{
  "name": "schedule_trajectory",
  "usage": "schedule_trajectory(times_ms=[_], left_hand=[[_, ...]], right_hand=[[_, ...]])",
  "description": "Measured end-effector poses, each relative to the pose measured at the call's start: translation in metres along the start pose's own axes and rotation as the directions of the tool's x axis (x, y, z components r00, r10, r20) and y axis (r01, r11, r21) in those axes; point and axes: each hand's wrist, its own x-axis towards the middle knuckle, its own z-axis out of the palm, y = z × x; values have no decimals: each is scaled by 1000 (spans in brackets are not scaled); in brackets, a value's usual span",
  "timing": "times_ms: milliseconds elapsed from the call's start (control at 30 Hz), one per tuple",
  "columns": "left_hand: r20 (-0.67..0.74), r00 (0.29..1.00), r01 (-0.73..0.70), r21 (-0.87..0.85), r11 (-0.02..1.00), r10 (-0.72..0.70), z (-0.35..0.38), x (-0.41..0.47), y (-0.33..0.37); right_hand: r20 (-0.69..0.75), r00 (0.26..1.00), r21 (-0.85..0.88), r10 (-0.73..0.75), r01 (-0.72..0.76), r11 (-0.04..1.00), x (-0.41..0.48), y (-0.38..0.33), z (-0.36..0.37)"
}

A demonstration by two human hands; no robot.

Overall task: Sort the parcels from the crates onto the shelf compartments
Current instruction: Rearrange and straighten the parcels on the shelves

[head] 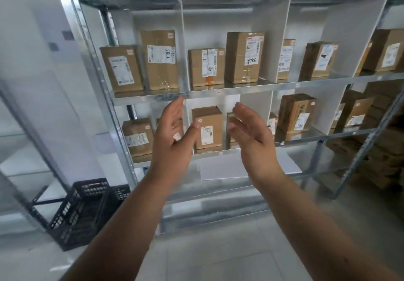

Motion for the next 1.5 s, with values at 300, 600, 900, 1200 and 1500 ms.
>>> schedule_trajectory(times_ms=[300,600,900,1200,1500], left_hand=[[-118,991,75,58,995,-68,-64,54,-46],[-103,987,135,105,985,-125,-130,143,-133],[-107,985,145,111,983,-134,-163,231,-200],[-166,984,91,138,986,-68,-165,314,-251],[-361,919,187,36,982,-161,-151,395,-288]], right_hand=[[82,997,34,13,-16,999,58,43,90],[58,998,31,13,-15,999,135,97,192],[64,996,50,61,-64,997,202,144,264],[134,987,-32,88,-85,996,291,190,316],[239,955,-154,174,-140,978,379,225,351]])
